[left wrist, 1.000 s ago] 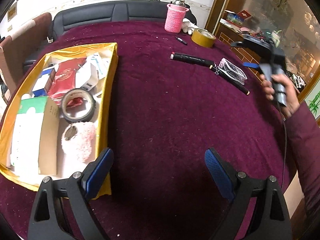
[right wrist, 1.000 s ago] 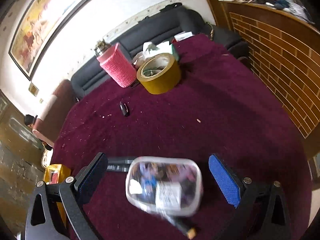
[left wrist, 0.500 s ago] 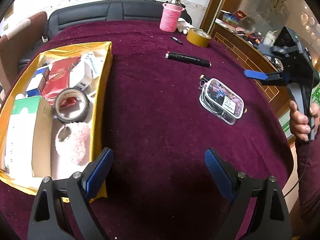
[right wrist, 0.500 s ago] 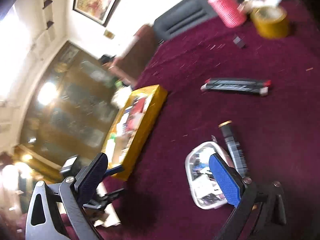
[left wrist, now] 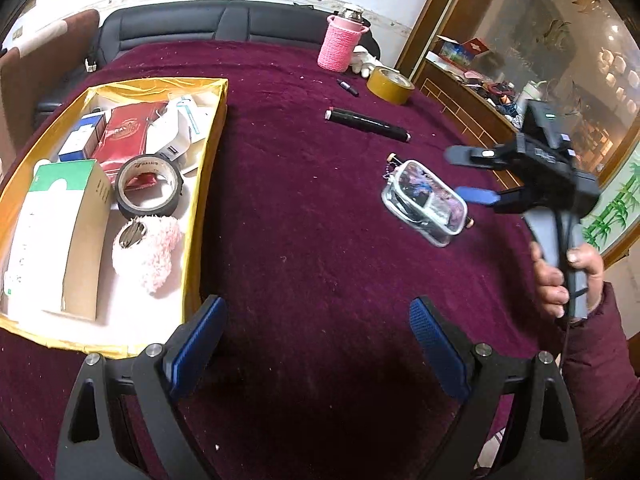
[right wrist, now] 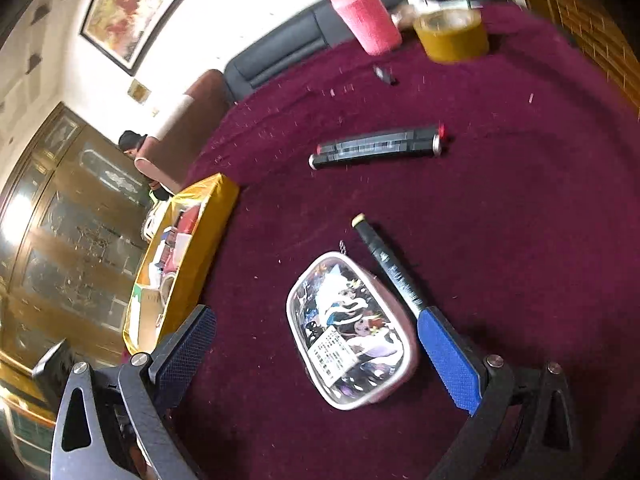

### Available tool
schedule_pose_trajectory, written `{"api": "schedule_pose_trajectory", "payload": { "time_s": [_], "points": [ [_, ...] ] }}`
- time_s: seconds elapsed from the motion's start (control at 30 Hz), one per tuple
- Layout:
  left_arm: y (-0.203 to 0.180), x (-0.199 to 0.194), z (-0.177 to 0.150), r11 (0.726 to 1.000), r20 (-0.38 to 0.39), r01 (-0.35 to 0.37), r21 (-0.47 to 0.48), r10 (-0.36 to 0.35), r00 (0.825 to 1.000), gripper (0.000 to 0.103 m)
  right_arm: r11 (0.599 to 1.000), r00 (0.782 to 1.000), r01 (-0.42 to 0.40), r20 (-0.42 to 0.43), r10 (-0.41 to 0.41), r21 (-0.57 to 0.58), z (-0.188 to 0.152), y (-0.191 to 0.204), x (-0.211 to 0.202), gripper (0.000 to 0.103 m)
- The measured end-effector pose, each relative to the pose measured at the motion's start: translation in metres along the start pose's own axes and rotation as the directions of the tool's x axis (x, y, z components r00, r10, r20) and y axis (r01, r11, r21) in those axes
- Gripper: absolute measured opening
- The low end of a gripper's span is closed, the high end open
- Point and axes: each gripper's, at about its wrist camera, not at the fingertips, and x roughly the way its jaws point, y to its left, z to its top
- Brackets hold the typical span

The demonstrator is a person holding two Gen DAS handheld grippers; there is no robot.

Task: Organize objects

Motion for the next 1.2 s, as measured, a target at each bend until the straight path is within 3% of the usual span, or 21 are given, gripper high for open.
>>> {"api": "schedule_pose_trajectory", "payload": {
  "time_s": [0.07, 0.2, 0.3, 0.4, 0.53, 0.63, 0.7, 0.77, 0.8, 0.93, 1.07, 1.1, 1.2],
  "points": [
    [0.000, -0.003, -0.002, 1.000, 0.007, 0.001, 0.002, -0.001, 1.000, 0.092, 0.999, 0.997, -0.046, -0.055, 0.047, 0.024, -0.003, 0.009, 0.018, 0.103],
    [0.002, -0.007, -0.001, 1.000, 0.016, 0.017, 0.000, -0.017, 1.000, 0.092, 0.987, 0.977, -0.159, -0.152, 0.152, -0.036, -0.026, 0.048, 0.036, 0.103],
    [0.004, -0.004, 0.001, 0.999, 0.013, 0.033, 0.009, -0.034, 0.999, 0.092, 0.990, 0.996, -0.052, -0.077, 0.042, -0.133, -0.041, 0.075, 0.025, 0.103],
    [0.001, 0.010, 0.006, 0.999, -0.028, 0.035, 0.005, -0.035, 0.999, 0.092, 0.976, 0.995, 0.095, 0.045, -0.088, -0.194, -0.048, 0.085, 0.008, 0.103],
    [-0.011, 0.019, 0.015, 0.999, -0.031, 0.043, 0.011, -0.043, 0.999, 0.092, 0.920, 0.935, 0.312, 0.250, -0.253, -0.239, -0.063, 0.099, -0.026, 0.103],
    [-0.020, 0.026, 0.017, 0.999, -0.033, 0.034, -0.007, -0.034, 0.999, 0.092, 0.866, 0.851, 0.451, 0.398, -0.344, -0.217, -0.070, 0.094, -0.054, 0.103],
    [-0.024, 0.031, 0.018, 0.999, -0.051, 0.043, -0.025, -0.044, 0.998, 0.092, 0.852, 0.817, 0.493, 0.432, -0.382, -0.178, -0.067, 0.084, -0.062, 0.103],
    [-0.029, 0.036, 0.018, 0.999, -0.068, 0.033, -0.033, -0.035, 0.997, 0.092, 0.849, 0.794, 0.522, 0.414, -0.445, -0.087, -0.063, 0.062, -0.063, 0.103],
    [-0.033, 0.039, 0.019, 0.999, -0.072, 0.016, -0.035, -0.018, 0.997, 0.092, 0.859, 0.801, 0.510, 0.392, -0.453, -0.049, -0.062, 0.050, -0.063, 0.103],
    [-0.041, 0.042, 0.024, 0.998, -0.068, -0.026, -0.054, 0.022, 0.997, 0.092, 0.943, 0.892, 0.315, 0.306, -0.333, 0.107, -0.058, -0.012, -0.063, 0.103],
    [-0.047, 0.042, 0.029, 0.994, -0.061, -0.072, -0.085, 0.067, 0.996, 0.092, 0.960, 0.921, 0.203, 0.294, -0.255, 0.194, -0.062, -0.047, -0.058, 0.103],
    [-0.049, 0.042, 0.031, 0.992, -0.061, -0.082, -0.098, 0.077, 0.995, 0.092, 0.969, 0.922, 0.149, 0.327, -0.208, 0.196, -0.065, -0.050, -0.064, 0.103],
    [-0.055, 0.038, 0.034, 0.987, -0.048, -0.104, -0.124, 0.098, 0.994, 0.092, 0.972, 0.909, 0.140, 0.364, -0.201, 0.187, -0.067, -0.046, -0.065, 0.103]
  ]
}}
